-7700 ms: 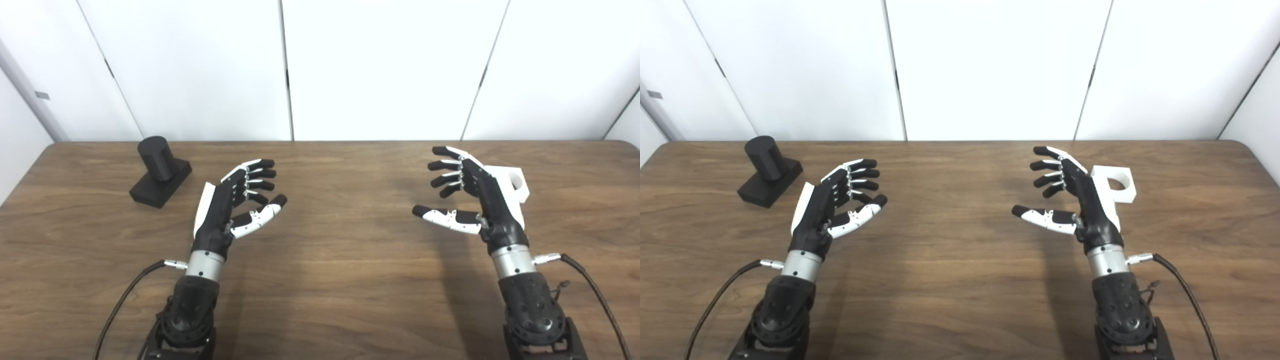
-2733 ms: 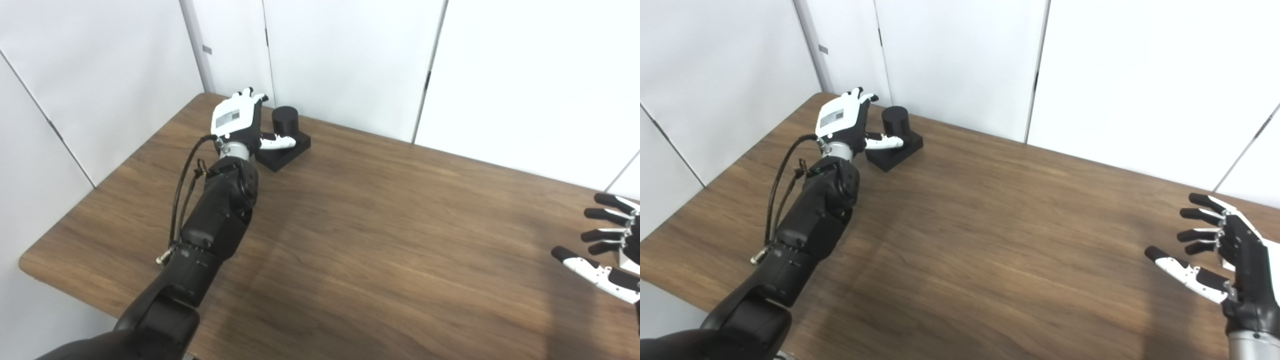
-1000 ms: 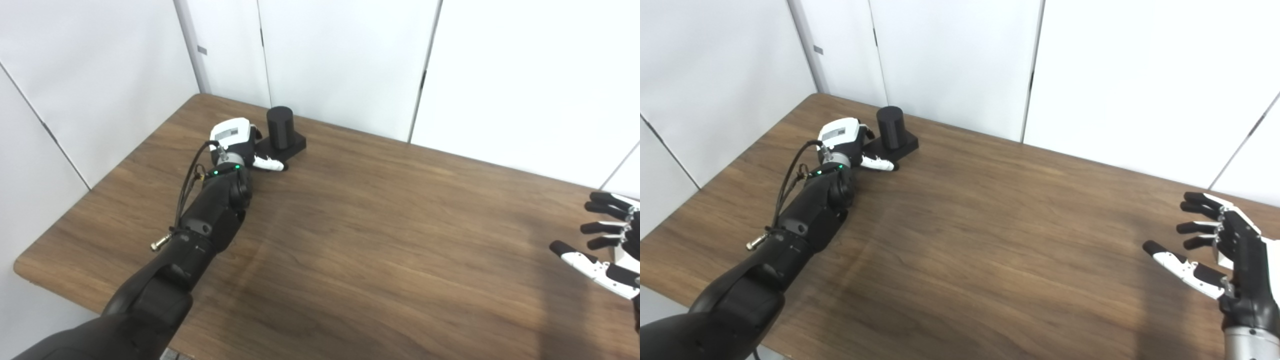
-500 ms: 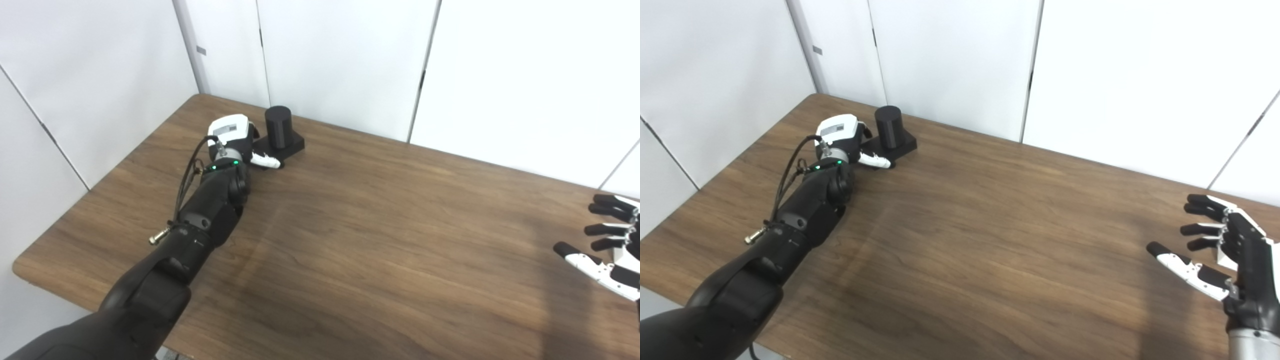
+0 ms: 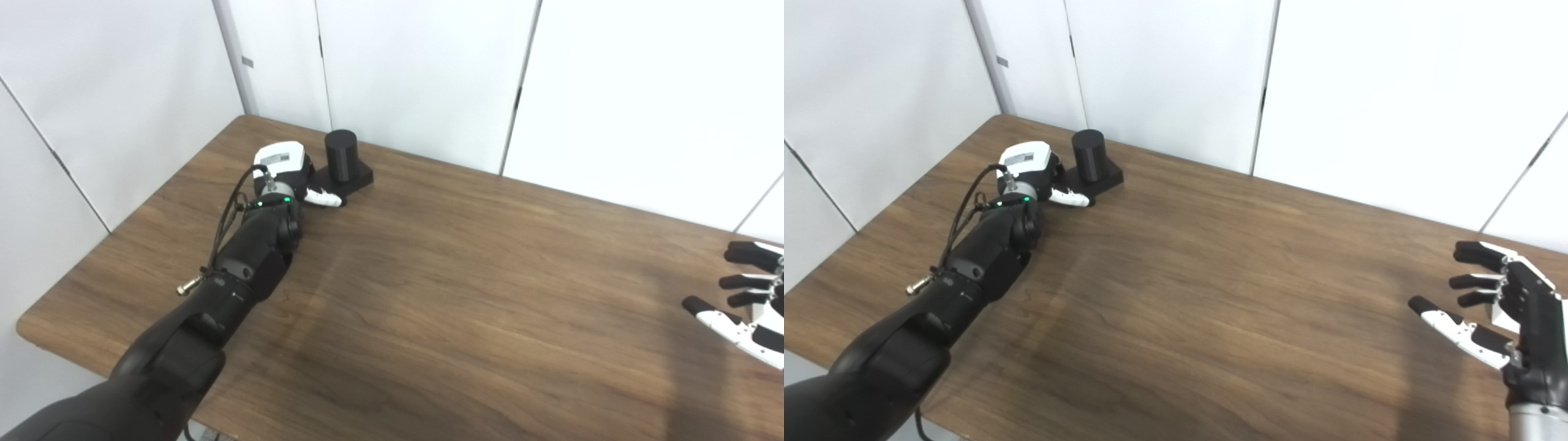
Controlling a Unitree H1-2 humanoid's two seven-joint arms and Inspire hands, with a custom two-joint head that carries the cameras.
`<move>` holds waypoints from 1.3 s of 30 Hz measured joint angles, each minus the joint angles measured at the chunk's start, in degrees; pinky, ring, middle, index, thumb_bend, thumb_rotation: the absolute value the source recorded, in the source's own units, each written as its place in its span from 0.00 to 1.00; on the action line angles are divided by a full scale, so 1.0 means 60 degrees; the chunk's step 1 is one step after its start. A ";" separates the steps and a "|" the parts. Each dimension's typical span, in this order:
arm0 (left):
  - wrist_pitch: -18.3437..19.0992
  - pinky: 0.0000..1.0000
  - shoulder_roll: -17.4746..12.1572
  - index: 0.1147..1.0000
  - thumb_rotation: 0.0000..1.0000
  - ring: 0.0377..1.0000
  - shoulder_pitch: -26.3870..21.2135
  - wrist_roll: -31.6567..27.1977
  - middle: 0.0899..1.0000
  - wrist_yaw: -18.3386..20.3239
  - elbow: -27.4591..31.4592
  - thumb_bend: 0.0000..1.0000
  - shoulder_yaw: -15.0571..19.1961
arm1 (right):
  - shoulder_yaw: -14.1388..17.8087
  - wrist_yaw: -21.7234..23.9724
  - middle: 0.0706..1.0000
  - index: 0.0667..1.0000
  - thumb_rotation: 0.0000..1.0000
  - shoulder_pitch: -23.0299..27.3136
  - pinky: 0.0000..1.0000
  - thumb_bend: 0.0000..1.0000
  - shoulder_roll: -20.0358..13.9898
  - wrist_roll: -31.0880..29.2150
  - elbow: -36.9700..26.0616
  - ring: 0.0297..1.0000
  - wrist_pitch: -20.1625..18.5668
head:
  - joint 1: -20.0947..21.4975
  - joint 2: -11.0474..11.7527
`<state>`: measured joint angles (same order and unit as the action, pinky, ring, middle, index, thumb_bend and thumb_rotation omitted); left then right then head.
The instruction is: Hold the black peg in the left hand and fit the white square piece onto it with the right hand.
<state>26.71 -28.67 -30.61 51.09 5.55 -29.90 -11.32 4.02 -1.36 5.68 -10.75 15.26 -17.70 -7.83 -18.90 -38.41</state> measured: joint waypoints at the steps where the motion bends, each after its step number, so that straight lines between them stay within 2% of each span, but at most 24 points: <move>1: -0.0001 1.00 -0.0049 0.58 0.39 0.96 0.0001 -0.0015 0.84 0.0112 0.0065 0.81 -0.0055 | 0.0001 0.0000 0.65 0.63 0.00 0.0000 0.44 0.60 -0.0009 -0.0018 0.0000 0.53 0.0000 | 0.0000 0.0000; 6: -0.0009 0.98 -0.0240 0.56 0.34 0.95 0.0035 -0.0233 0.84 0.0506 0.0346 0.80 -0.0286 | 0.0002 0.0000 0.65 0.63 0.00 0.0000 0.43 0.60 -0.0019 -0.0043 -0.0001 0.53 0.0001 | 0.0000 -0.0030; 10: -0.0050 0.98 -0.0366 0.54 0.29 0.95 0.0052 -0.0340 0.84 0.0581 0.0432 0.79 -0.0456 | 0.0000 0.0000 0.65 0.63 0.00 0.0000 0.43 0.60 -0.0026 -0.0046 -0.0001 0.53 0.0000 | 0.0000 -0.0030; 11: -0.0082 0.98 -0.0406 0.53 0.24 0.95 0.0052 -0.0400 0.85 0.0590 0.0445 0.80 -0.0497 | 0.0000 0.0000 0.65 0.63 0.00 0.0000 0.43 0.60 -0.0028 -0.0046 -0.0001 0.53 0.0001 | 0.0000 -0.0030; 12: -0.0112 0.99 -0.0432 0.47 0.14 0.95 0.0053 -0.0513 0.85 0.0593 0.0454 0.64 -0.0515 | 0.0001 0.0000 0.65 0.63 0.00 0.0000 0.43 0.59 -0.0032 -0.0046 -0.0001 0.53 0.0000 | 0.0000 -0.0030; 13: -0.0129 0.99 -0.0454 0.45 0.11 0.95 0.0053 -0.0581 0.86 0.0587 0.0455 0.58 -0.0524 | 0.0000 0.0000 0.65 0.63 0.00 0.0000 0.43 0.59 -0.0035 -0.0046 -0.0001 0.53 0.0001 | 0.0000 -0.0030; 15: -0.0222 1.00 -0.0491 0.43 0.07 0.95 0.0054 -0.0751 0.86 0.0573 0.0459 0.54 -0.0519 | -0.0001 0.0000 0.65 0.63 0.00 0.0000 0.43 0.59 -0.0037 -0.0044 -0.0001 0.53 0.0000 | 0.0000 -0.0059; 23: -0.1056 1.00 -0.0704 0.42 0.06 0.97 0.0072 -0.1123 0.88 0.0455 0.0619 0.52 -0.0822 | -0.0006 0.0000 0.65 0.64 0.00 0.0000 0.43 0.59 -0.0035 -0.0044 -0.0002 0.52 0.0000 | 0.0029 -0.0059; 28: -0.1330 1.00 -0.0826 0.42 0.06 0.99 0.0219 -0.1286 0.89 0.0684 0.1123 0.52 -0.1115 | -0.0021 0.0000 0.64 0.64 0.00 0.0001 0.43 0.59 -0.0029 -0.0028 -0.0002 0.52 -0.0002 | 0.0088 -0.0088; 35: -0.2129 1.00 -0.0894 0.42 0.05 0.98 0.0324 -0.1457 0.89 0.0723 0.1464 0.52 -0.1433 | -0.0056 0.0000 0.64 0.64 0.00 0.0001 0.43 0.57 0.0004 0.0023 -0.0092 0.52 -0.0065 | 0.0278 -0.0117; 39: -0.2808 1.00 -0.0872 0.42 0.05 0.97 0.0491 -0.1755 0.88 0.0704 0.1725 0.52 -0.1471 | -0.0068 -0.0001 0.64 0.64 0.00 0.0001 0.43 0.56 0.0018 0.0099 -0.0112 0.52 -0.0092 | 0.0366 -0.0132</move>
<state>9.86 -33.90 -27.67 40.56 9.78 -19.55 -20.15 3.61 -1.36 5.69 -10.64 15.85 -18.37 -8.39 -16.70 -39.20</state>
